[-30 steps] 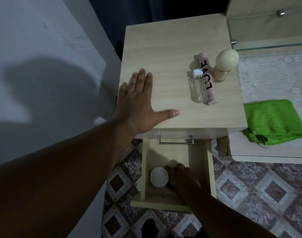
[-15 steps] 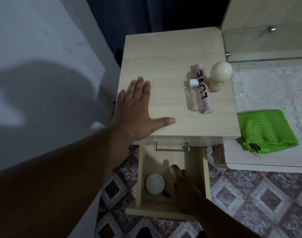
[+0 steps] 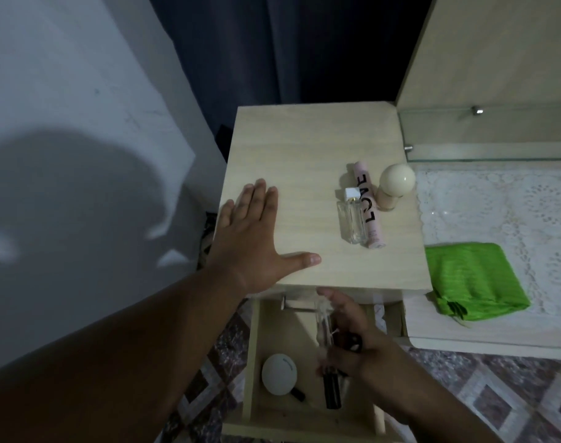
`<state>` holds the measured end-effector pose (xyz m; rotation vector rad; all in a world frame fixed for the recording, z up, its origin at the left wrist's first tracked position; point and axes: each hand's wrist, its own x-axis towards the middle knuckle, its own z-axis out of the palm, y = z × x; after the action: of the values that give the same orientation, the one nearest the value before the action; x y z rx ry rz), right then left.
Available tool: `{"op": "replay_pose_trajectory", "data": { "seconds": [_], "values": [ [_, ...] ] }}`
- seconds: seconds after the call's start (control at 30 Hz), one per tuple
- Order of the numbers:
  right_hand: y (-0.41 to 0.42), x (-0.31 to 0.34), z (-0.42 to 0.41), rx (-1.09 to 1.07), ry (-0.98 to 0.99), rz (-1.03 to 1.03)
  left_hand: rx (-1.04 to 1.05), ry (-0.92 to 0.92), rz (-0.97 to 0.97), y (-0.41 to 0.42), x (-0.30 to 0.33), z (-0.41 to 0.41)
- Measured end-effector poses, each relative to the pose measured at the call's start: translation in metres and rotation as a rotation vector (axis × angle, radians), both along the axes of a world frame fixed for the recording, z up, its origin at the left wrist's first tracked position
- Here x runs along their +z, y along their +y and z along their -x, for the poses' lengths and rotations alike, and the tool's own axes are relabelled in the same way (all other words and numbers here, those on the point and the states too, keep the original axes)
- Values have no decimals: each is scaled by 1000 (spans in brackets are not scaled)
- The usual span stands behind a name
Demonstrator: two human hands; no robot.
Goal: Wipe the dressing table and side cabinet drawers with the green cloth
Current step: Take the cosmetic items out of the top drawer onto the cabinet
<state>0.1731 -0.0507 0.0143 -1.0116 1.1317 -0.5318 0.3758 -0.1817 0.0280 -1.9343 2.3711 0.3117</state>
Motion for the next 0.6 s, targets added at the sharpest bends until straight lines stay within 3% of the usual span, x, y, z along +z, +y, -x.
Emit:
{"op": "replay_pose_trajectory", "data": {
  "seconds": [0.17,0.33,0.6],
  "values": [
    [-38,78,-15,35,101,291,-33,-50,-5,3,11,1],
    [-92,99,-27,-145,184,342,-45,-38,15,2,4,-4],
    [-144,88,-34,-164,397,319,13,39,23,3,2,1]
  ]
}}
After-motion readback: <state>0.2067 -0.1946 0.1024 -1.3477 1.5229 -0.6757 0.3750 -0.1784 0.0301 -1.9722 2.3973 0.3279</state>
